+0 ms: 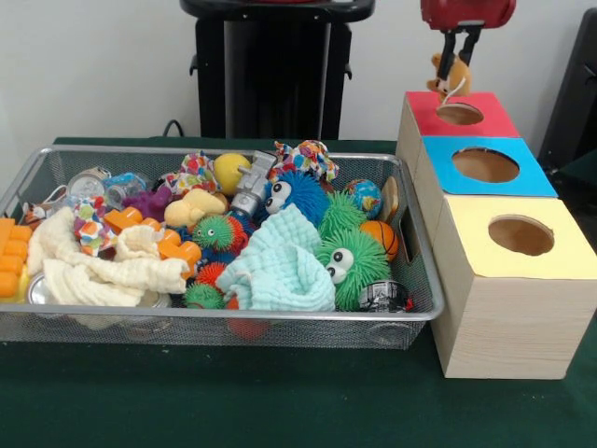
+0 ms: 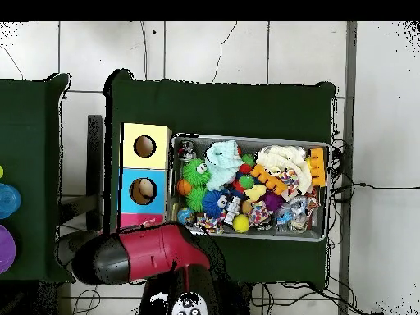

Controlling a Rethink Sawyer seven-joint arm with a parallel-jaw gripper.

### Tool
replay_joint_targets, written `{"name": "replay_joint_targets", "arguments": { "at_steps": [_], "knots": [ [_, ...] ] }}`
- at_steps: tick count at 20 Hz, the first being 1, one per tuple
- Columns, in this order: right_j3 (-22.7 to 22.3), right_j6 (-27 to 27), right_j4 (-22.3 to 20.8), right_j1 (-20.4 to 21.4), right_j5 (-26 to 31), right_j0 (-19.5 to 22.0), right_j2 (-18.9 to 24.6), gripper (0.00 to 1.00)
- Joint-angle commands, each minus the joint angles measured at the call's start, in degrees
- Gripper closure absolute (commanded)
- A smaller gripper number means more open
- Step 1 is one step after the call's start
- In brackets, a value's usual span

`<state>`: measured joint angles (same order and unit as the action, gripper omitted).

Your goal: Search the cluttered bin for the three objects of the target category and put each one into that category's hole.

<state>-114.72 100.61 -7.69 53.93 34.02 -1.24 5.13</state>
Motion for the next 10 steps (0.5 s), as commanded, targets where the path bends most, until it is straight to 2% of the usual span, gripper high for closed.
{"name": "replay_joint_targets", "arguments": {
  "at_steps": [1,10],
  "knots": [
    [-3.31,16.3,3.85,-5.86,-8.22,-1.86,-0.98,1.0],
    [-2.34,16.13,4.85,-9.69,-12.76,-3.53,-2.21,1.0]
  ]
}}
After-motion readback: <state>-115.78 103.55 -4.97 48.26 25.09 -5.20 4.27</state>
